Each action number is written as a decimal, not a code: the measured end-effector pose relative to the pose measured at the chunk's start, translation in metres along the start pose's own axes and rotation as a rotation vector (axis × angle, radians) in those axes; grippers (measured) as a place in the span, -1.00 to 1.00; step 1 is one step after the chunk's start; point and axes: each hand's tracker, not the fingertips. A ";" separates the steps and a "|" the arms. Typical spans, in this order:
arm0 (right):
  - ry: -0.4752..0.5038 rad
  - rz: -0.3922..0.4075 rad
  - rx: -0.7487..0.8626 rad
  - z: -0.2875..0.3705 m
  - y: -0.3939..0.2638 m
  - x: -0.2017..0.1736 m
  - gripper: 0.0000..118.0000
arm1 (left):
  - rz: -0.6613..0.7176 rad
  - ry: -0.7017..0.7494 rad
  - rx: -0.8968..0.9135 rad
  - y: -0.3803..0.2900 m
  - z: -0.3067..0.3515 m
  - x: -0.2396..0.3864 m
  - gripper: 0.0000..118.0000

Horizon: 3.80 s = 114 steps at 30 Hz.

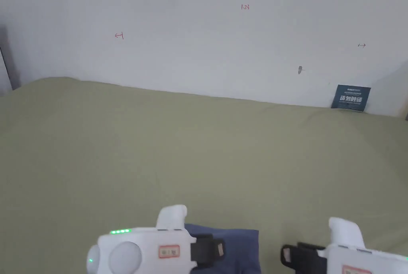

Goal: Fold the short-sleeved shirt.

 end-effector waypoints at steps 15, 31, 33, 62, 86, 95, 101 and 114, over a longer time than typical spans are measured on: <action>-0.064 -0.039 -0.377 -0.146 -0.018 0.006 -1.00 | 0.313 0.014 0.000 0.004 0.017 -0.136 0.40; -0.073 0.058 -0.305 -0.138 -0.031 -0.001 -1.00 | 0.279 -0.062 -0.148 -0.024 -0.057 -0.134 -0.50; -0.087 0.057 -0.294 -0.135 -0.032 -0.005 -1.00 | 0.276 -0.103 -0.136 -0.022 -0.049 -0.134 -0.51; -0.328 0.274 0.375 -0.280 -0.061 -0.392 -1.00 | 0.126 0.666 -0.045 0.154 0.295 -0.387 -0.51; -0.326 0.345 0.437 -0.094 -0.017 -0.202 -1.00 | -0.267 0.885 0.466 0.093 0.232 -0.121 -0.94; -0.442 0.385 0.410 0.020 -0.019 -0.081 -1.00 | -0.436 0.739 0.570 0.003 0.095 0.055 -0.94; -0.560 0.400 0.454 0.074 -0.046 -0.033 -1.00 | -0.437 0.702 0.578 -0.033 0.063 0.093 -0.94; -0.657 0.312 0.557 0.113 -0.026 -0.024 -1.00 | -0.466 0.669 0.613 -0.027 0.068 0.116 -0.94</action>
